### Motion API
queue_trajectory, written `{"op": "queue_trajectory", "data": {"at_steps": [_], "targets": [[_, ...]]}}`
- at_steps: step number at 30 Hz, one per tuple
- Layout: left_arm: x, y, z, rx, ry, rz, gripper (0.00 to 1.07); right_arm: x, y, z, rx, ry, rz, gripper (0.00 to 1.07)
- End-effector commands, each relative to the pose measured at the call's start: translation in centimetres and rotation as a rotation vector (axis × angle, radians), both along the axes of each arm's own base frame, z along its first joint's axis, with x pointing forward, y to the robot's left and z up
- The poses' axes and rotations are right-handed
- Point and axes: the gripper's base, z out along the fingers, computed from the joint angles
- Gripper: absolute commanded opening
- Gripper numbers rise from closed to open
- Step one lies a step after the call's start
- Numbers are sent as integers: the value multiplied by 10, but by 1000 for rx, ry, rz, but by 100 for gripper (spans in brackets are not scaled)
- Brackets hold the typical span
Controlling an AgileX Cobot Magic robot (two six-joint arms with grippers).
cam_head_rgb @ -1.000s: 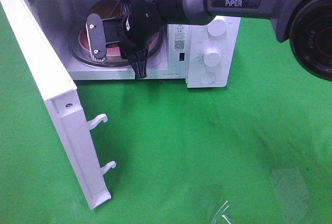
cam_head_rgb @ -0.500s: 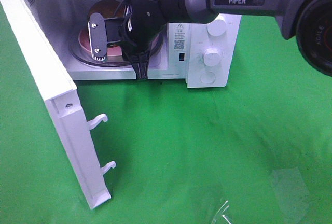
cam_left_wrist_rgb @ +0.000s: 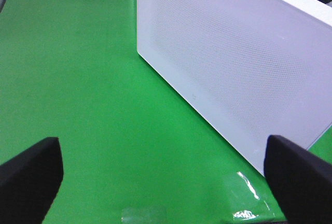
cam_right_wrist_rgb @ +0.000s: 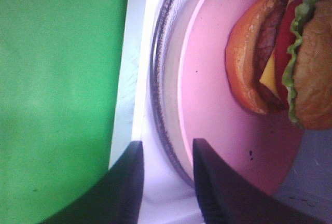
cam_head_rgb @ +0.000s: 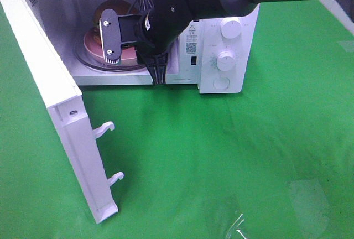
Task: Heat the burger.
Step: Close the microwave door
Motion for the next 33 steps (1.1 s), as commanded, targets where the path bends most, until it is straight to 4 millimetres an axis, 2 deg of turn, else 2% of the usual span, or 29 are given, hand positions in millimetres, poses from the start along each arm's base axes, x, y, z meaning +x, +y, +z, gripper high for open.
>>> {"op": "queue_trajectory", "data": {"at_steps": [1,2,4,5,6,7,8,9,10,13,14,24,33], "targets": [[-1,0,0,-3,-23,-4,98,-11,-8,2,-3,14,1,42],[-1,0,0,-3,-23,-4,98,-11,-8,2,-3,14,1,42],[-1,0,0,-3,-23,-4,98,-18,-13,1,-13,28,1,51],[-1,0,0,-3,-23,-4,98,-18,-13,1,-13,28,1,51],[-1,0,0,-3,-23,-4,98,-23,-17,3,-19,35,1,58],[-1,0,0,-3,-23,-4,98,-23,-17,3,-19,35,1,58],[-1,0,0,-3,-23,-4,98,-27,-21,5,-22,38,1,64],[-1,0,0,-3,-23,-4,98,-27,-21,5,-22,38,1,64],[-1,0,0,-3,-23,-4,98,-32,-25,7,-22,40,3,71],[-1,0,0,-3,-23,-4,98,-34,-26,9,-19,38,3,74],[-1,0,0,-3,-23,-4,98,-41,-31,13,-3,51,-7,80],[-1,0,0,-3,-23,-4,98,-62,-48,25,69,99,-91,77],[-1,0,0,-3,-23,-4,98,-87,-69,49,257,183,-288,76]]}}
